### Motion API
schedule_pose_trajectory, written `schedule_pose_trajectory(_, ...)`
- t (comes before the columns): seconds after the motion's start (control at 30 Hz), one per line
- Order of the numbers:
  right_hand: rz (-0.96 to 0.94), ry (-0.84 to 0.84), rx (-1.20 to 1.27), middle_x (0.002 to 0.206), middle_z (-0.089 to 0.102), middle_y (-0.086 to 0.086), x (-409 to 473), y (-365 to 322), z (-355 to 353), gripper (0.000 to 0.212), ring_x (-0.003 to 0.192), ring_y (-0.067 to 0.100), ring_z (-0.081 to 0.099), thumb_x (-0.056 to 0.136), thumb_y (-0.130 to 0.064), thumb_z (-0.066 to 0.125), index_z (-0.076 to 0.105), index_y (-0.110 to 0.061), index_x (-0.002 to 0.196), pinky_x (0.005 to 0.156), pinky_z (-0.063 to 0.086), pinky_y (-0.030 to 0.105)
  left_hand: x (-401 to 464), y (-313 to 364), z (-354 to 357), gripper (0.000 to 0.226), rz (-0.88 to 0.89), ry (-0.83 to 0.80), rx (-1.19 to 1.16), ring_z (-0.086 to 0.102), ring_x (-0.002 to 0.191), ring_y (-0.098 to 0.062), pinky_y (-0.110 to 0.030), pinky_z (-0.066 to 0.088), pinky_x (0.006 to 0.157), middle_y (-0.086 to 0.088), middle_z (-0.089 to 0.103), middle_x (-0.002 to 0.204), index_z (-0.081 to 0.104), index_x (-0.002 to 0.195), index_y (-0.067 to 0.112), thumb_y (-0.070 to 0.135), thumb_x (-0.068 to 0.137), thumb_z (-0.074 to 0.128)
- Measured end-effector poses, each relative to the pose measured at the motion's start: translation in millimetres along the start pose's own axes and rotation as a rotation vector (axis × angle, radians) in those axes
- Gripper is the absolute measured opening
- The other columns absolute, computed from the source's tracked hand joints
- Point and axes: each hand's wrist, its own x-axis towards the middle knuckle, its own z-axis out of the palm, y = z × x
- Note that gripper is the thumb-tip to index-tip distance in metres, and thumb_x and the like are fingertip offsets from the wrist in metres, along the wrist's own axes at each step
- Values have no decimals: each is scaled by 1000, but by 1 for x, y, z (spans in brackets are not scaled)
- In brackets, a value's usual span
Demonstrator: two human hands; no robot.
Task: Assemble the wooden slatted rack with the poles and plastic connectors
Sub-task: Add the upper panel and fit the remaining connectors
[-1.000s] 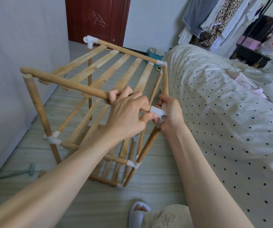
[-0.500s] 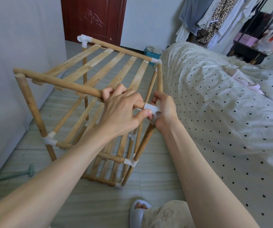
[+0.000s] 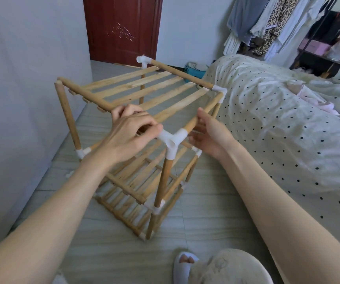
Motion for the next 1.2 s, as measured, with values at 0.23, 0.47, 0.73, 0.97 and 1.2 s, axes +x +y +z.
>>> schedule_pose_trajectory(0.23,50,-187,132,71,59,9,-10,12,20,16,68,20,62,95,-18,54,56,-8,83,55,57,24,-3,-31,-17,16,-229,164,-148,44,85,-8,-31,24,88,21,50,70,50,66,28,37,79,55)
schedule_pose_trajectory(0.47,-188,131,-270,64,63,5,5,-3,-29,32,52,16,62,96,-34,51,58,-10,76,52,54,25,-1,-24,-44,19,-409,166,-465,57,76,2,-18,41,75,11,61,75,61,74,29,20,91,58)
schedule_pose_trajectory(0.73,-323,716,-312,105,53,9,89,-25,-91,33,101,25,51,96,-28,29,53,-8,108,91,41,40,55,70,-5,36,-259,-370,123,53,97,-7,-25,46,81,9,53,117,44,128,23,41,97,38)
schedule_pose_trajectory(0.97,-270,228,-147,97,68,15,111,-32,-99,62,88,24,60,101,-42,13,63,-6,110,85,49,36,72,74,52,41,-136,-368,686,47,63,-17,-28,33,50,3,50,73,44,109,15,50,98,26)
schedule_pose_trajectory(1.2,-238,-10,28,53,56,9,132,-34,-98,75,40,16,38,100,-51,8,64,-1,104,49,29,29,80,66,51,48,-154,-387,687,45,49,-9,-23,35,41,5,48,63,46,90,19,59,92,19)
